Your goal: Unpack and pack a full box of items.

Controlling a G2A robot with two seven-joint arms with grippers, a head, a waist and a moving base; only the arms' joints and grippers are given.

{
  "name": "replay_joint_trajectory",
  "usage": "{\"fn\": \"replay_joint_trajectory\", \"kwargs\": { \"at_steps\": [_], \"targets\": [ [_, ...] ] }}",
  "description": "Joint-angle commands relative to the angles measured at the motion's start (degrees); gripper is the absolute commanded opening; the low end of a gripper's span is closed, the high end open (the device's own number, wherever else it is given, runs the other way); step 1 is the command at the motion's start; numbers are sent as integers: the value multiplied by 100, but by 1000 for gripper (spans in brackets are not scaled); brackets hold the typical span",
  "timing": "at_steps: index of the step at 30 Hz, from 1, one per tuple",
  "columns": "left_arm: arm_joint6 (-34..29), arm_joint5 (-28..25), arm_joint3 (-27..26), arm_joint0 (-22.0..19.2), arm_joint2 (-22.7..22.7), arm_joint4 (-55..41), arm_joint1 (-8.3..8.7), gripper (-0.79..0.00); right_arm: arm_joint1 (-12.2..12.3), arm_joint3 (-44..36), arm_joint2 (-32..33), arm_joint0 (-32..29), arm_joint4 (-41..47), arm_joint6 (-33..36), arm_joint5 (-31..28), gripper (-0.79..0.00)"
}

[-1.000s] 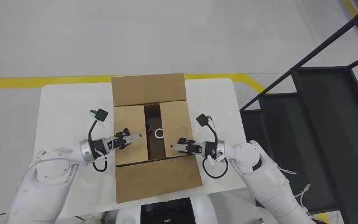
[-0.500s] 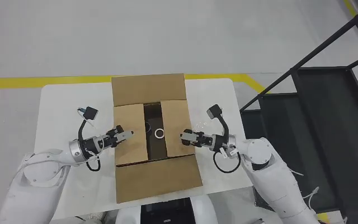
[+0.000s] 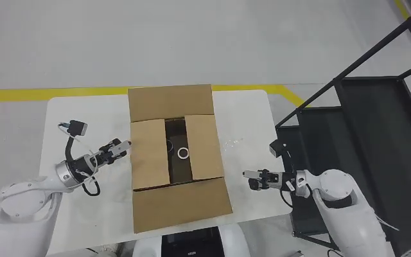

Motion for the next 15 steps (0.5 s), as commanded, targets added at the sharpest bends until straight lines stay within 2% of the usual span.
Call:
{"fn": "replay_joint_trajectory", "kwargs": {
  "at_steps": [1,10,15],
  "targets": [
    [57,8,-29,28,-62,-15,6,0,-3,-27,-253,-75,-16,121,11,0],
    [135,24,-149,134,-237,-27,31,0,-85,-74,-1461,143,370,156,-10,0],
    [167,23,-209,241,-369,-47,46,0,-146,-37,-1741,399,1330,-2,-51,0]
  ]
}}
